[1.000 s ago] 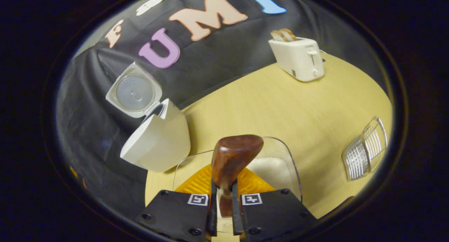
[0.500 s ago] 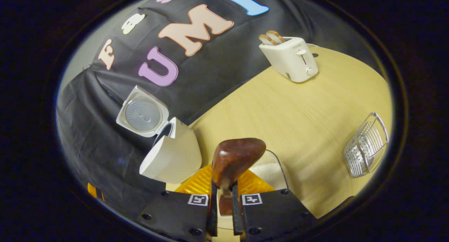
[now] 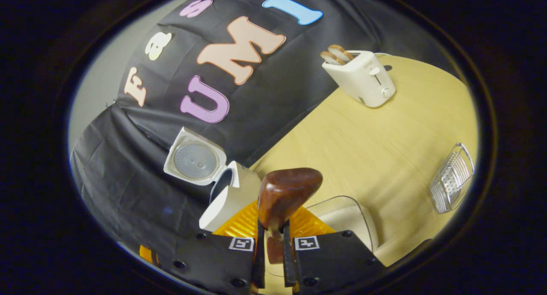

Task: Close the left gripper, press the button to open the rice cooker; take a wooden spoon from the chopstick holder with the right hand, scoop a spoonful of rice and pour it into the rice cooker, then put the wooden spoon back into the chopstick holder.

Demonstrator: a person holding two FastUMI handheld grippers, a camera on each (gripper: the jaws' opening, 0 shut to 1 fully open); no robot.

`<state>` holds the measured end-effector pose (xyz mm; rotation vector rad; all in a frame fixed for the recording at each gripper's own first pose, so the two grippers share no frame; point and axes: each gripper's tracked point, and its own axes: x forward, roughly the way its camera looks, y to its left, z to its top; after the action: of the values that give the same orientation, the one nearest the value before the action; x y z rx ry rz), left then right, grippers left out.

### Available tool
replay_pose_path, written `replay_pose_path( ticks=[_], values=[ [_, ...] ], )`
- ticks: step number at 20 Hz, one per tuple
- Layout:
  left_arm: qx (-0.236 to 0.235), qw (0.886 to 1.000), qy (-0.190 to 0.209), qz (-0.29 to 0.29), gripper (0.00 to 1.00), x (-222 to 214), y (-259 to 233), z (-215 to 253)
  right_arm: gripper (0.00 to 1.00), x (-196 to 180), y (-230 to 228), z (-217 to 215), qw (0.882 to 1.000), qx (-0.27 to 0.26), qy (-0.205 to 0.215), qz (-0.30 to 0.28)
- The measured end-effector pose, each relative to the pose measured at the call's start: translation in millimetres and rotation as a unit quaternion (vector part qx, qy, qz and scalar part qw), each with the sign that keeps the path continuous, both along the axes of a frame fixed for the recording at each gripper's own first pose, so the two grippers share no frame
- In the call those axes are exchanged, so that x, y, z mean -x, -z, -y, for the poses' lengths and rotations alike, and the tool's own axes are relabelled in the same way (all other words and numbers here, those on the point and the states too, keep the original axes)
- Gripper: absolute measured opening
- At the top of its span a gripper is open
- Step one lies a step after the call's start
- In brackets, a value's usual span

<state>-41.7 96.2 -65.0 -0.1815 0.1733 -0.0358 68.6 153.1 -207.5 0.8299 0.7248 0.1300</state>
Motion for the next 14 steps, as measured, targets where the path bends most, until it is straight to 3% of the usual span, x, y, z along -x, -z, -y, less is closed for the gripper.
replay_pose_path(
  ticks=[5,12,14],
  values=[
    [0.005,1.0,-0.008,-0.002,0.97,4,3,-7,0.22,-20,-30,-21,1.0,-0.014,-0.005,0.028],
    [0.01,1.0,-0.023,-0.006,0.92,10,8,-25,0.19,-55,-75,-67,0.997,-0.04,-0.022,0.067],
    [0.01,0.999,-0.029,-0.008,0.97,12,10,-31,0.19,-64,-83,-84,0.996,-0.043,-0.029,0.075]
  ],
)
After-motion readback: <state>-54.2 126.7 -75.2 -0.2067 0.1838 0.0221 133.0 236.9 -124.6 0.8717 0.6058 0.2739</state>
